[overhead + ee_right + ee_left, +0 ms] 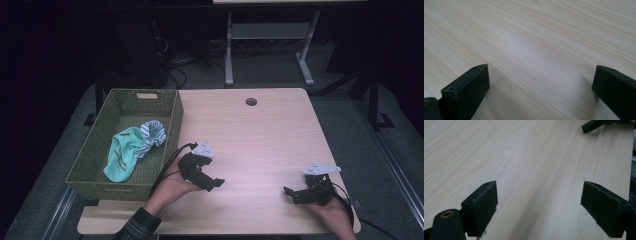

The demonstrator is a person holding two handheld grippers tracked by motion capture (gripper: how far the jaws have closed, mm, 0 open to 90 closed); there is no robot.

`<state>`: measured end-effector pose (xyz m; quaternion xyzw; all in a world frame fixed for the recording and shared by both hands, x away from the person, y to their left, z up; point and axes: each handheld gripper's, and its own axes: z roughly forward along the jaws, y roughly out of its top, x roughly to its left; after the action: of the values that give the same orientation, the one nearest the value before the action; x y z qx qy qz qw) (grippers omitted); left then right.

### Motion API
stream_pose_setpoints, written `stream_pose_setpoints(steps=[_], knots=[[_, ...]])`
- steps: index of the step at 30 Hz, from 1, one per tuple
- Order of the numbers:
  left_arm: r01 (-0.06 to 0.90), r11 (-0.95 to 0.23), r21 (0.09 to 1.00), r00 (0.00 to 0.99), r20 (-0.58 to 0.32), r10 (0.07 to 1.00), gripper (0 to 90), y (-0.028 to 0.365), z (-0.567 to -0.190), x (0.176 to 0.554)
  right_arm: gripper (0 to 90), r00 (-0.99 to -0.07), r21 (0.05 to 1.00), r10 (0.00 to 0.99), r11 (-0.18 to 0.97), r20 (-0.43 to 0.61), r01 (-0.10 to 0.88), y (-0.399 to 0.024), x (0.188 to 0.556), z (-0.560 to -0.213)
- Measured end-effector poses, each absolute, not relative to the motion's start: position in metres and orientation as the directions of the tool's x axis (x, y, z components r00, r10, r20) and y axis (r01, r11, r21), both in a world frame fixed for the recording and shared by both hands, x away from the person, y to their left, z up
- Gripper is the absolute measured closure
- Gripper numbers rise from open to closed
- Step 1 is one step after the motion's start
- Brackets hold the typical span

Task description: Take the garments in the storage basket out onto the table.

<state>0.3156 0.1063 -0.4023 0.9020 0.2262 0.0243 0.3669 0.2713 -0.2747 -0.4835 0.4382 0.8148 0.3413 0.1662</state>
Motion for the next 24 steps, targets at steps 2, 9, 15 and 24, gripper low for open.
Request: stream_pose_setpoints(steps=[2,9,15,24], knots=[[0.389,-0.63,0.672,0.899,-0.126,0.42,13.3,0.106,-0.4,0.316,0.6,-0.561,0.702,0.828,0.383,0.028,0.601,-0.275,0.271,-0.484],[0.376,-0.633,0.677,0.908,-0.131,0.398,13.5,0.108,-0.391,0.319,0.6,-0.56,0.702,0.828,0.382,0.03,0.602,-0.275,0.271,-0.484],[0.357,-0.655,0.666,0.919,-0.125,0.373,13.5,0.106,-0.386,0.319,0.6,-0.559,0.702,0.829,0.38,0.031,0.602,-0.275,0.271,-0.483],[0.358,-0.671,0.649,0.921,-0.126,0.369,13.6,0.111,-0.379,0.322,0.6,-0.558,0.702,0.829,0.379,0.031,0.603,-0.274,0.271,-0.483]])
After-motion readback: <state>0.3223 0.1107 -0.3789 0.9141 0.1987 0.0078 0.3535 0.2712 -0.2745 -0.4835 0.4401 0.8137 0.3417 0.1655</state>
